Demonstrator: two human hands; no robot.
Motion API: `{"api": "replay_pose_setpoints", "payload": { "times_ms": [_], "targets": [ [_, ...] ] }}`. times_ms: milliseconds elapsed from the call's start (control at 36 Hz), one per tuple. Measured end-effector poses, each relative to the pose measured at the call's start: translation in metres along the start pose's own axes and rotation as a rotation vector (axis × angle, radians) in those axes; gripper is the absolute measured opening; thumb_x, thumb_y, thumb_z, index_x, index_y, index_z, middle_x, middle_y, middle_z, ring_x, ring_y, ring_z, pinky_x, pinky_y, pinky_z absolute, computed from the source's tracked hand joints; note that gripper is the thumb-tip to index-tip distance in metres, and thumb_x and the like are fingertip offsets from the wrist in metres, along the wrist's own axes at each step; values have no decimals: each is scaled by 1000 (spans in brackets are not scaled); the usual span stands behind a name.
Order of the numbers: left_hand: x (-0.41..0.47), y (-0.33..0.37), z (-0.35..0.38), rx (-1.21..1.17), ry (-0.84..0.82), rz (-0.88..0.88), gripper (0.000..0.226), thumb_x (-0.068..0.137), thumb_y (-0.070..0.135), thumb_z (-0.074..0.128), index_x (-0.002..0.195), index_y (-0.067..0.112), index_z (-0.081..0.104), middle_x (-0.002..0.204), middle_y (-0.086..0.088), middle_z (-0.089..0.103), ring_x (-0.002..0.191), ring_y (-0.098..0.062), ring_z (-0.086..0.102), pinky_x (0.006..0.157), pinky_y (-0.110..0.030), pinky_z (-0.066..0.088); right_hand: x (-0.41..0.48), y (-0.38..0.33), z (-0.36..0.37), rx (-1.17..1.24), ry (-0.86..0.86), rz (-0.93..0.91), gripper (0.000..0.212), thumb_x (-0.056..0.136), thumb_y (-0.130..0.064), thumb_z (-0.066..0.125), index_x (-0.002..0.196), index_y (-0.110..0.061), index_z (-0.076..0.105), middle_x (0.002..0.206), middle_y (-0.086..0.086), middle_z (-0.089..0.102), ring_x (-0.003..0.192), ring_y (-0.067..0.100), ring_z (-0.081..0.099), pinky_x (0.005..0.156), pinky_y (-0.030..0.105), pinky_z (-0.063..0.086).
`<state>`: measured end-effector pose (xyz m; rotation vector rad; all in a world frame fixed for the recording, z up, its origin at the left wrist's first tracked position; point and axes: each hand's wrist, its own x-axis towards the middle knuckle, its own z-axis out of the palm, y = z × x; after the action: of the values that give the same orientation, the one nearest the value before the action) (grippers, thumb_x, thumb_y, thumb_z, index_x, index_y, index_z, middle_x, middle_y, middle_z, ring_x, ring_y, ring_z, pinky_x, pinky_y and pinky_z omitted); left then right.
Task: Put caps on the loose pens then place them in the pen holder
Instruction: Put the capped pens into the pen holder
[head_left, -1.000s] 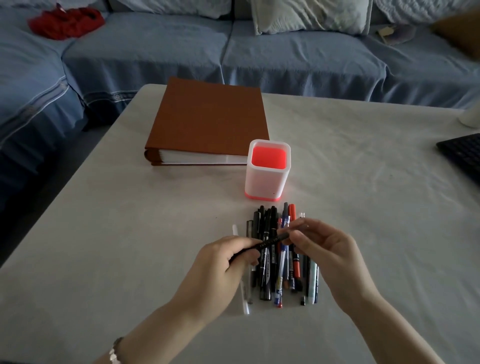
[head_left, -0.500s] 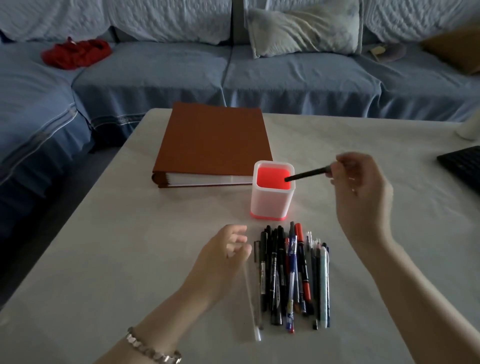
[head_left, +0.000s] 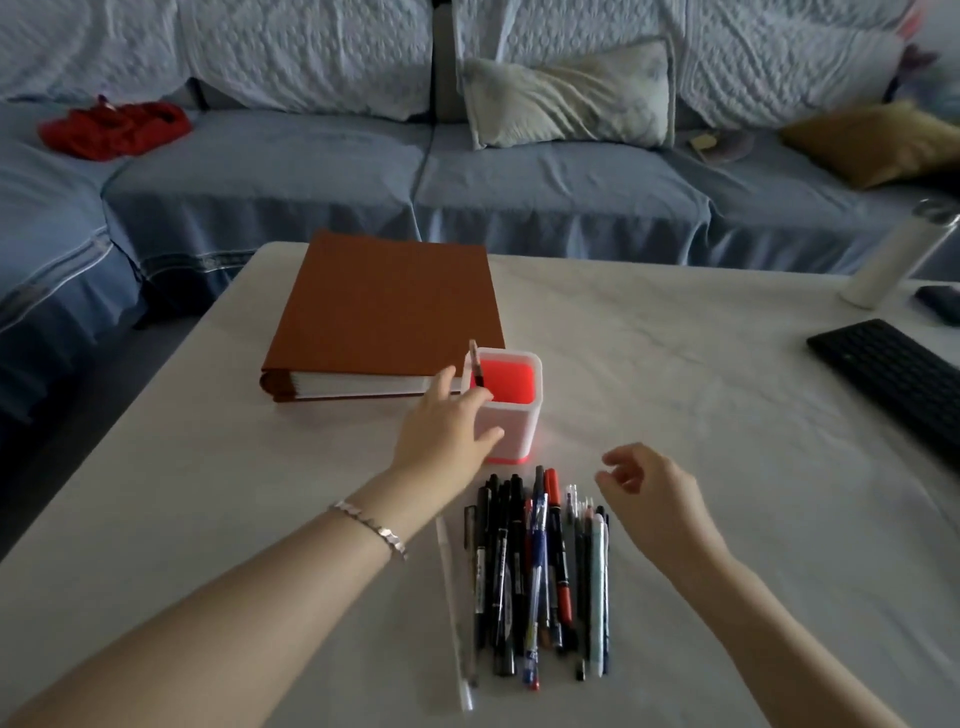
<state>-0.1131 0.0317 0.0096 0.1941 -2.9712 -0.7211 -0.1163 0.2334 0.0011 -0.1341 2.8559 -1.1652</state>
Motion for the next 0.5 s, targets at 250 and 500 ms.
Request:
{"api": "replay_pose_setpoints", "payload": {
  "times_ms": [250, 500],
  "targets": [
    [-3, -6, -8, -133, 196, 68, 13, 88, 17, 54, 97, 7, 58, 103, -9, 54, 84, -28, 58, 70, -36, 45, -28, 24, 17, -239, -309, 259, 53, 83, -45, 57, 119, -10, 44, 100, 8, 63, 85, 23, 61, 70, 30, 48],
    [-86, -63, -44, -147, 333, 45, 5, 83, 10, 61, 87, 10, 59, 100, -7, 55, 81, -22, 57, 69, -42, 53, -20, 22, 29, -240, -248, 311, 24, 77, -15, 63, 71, -8, 40, 61, 2, 44, 48, 14, 40, 39, 23, 28]
  ]
}}
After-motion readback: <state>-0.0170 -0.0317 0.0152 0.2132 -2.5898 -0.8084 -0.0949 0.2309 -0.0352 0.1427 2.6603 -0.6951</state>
